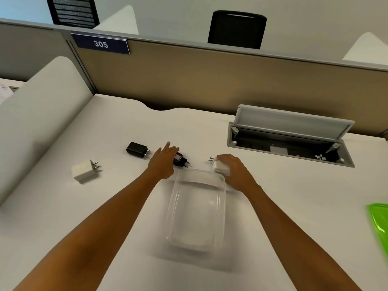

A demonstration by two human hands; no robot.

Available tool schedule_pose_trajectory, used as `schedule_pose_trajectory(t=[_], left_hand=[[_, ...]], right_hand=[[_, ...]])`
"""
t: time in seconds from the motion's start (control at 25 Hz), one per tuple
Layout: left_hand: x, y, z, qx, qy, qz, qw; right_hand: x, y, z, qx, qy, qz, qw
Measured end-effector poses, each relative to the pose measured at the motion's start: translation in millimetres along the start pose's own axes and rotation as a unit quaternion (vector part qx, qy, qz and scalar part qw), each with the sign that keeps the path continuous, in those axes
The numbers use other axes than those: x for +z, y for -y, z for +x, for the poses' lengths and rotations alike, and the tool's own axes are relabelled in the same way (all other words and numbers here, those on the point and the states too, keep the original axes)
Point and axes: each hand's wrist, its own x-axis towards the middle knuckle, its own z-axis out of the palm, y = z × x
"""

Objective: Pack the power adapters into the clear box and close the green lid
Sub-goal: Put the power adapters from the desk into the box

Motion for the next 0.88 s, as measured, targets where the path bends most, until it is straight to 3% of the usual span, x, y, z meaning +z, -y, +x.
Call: schedule_pose_trajectory(t=[0.2, 0.32, 0.4, 0.52, 0.6, 0.76, 0.88], left_hand=[[7.3, 1.1, 5.1, -0.083, -0.081, 0.130, 0.985], [9.5, -2.6, 1.0, -0.135, -0.137, 0.105, 0.976], [8.4, 6.3, -1.0, -0.101, -0.123, 0.108, 0.981], [5.4, 25.8, -0.4, 0.047, -0.016, 0.096, 0.994], [5.5, 32.3, 1.4, 0.104, 0.033, 0.114, 0.987], [10.9, 34.7, -3.9, 0.095, -0.005, 0.137, 0.986], [3.2, 27.5, -19.8, 0.038, -0.054, 0.007, 0.998]], right_hand=[[7.0, -8.1, 14.6, 0.005, -0.033, -0.008, 0.999], [10.7, -8.3, 17.6, 0.050, -0.043, -0.024, 0.998], [12.7, -8.9, 17.5, 0.065, -0.036, -0.043, 0.996], [14.2, -9.0, 11.8, 0.079, -0.033, -0.056, 0.995], [13.2, -9.3, 4.3, 0.087, -0.044, -0.051, 0.994], [9.8, -12.7, -20.1, 0.108, -0.066, -0.035, 0.991], [6.5, -16.8, -40.1, 0.121, -0.081, -0.031, 0.989]])
